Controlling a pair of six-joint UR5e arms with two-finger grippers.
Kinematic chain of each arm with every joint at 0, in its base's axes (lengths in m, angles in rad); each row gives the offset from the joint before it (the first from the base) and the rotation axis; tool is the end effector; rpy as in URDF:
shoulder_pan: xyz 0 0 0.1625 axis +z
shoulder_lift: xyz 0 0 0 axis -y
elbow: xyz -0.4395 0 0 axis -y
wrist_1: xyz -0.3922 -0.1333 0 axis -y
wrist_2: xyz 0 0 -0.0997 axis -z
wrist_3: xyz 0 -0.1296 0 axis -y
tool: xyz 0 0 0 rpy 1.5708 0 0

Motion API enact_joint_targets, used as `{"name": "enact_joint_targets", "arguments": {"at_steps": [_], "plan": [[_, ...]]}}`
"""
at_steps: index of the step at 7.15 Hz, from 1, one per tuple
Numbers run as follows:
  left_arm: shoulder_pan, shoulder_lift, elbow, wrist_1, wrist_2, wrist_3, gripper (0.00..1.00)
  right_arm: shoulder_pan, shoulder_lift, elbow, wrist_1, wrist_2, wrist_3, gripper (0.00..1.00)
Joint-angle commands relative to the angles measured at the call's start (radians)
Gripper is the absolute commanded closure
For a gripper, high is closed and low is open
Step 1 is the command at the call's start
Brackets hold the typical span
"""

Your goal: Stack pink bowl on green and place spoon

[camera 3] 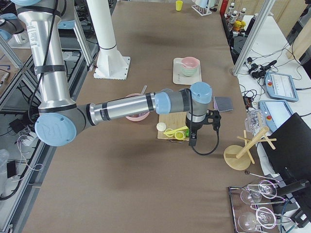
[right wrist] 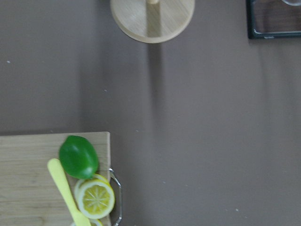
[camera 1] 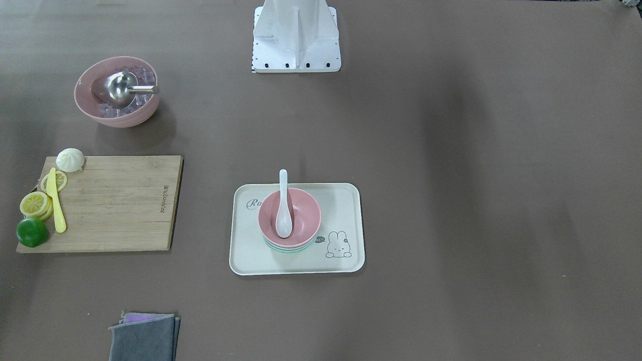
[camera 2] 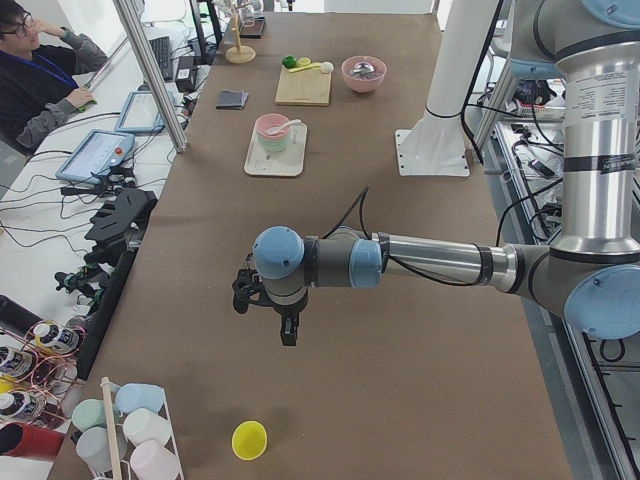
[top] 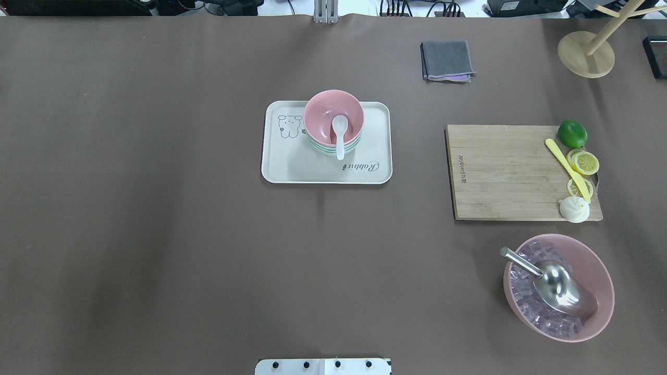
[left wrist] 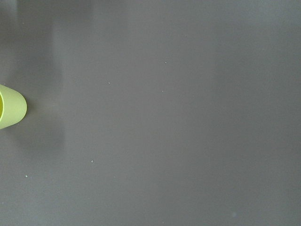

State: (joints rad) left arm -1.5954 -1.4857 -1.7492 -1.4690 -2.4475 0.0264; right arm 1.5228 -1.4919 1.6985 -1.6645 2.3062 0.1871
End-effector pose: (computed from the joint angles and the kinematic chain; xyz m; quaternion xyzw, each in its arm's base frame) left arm -0.0448 -0.4512 0.6476 0.0070 0.4244 -0.0010 0.9054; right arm 0.0209 -0.5300 0.6044 0.0102 -0.3626 0.0445 0.9308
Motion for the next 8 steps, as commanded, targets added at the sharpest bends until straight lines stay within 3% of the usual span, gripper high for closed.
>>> {"name": "enact_joint_targets", "arguments": {"at_steps": [1, 3, 6, 8], "plan": [[0.0, -0.013, -0.004, -0.004, 0.004, 0.004, 0.02, 0.057, -0.175, 0.093, 0.015, -0.001, -0.043, 0.0], [-0.003, -0.002, -0.033, -0.005, -0.004, 0.003, 0.02, 0.057, -0.252, 0.147, 0.019, 0.001, -0.04, 0.0], [-0.008, 0.001, -0.062, -0.005, -0.002, 0.004, 0.02, 0.056, -0.252, 0.162, 0.019, 0.013, -0.024, 0.0], [-0.008, 0.002, -0.056, -0.005, 0.005, 0.004, 0.02, 0.056, -0.252, 0.168, 0.019, 0.091, -0.026, 0.0]]}}
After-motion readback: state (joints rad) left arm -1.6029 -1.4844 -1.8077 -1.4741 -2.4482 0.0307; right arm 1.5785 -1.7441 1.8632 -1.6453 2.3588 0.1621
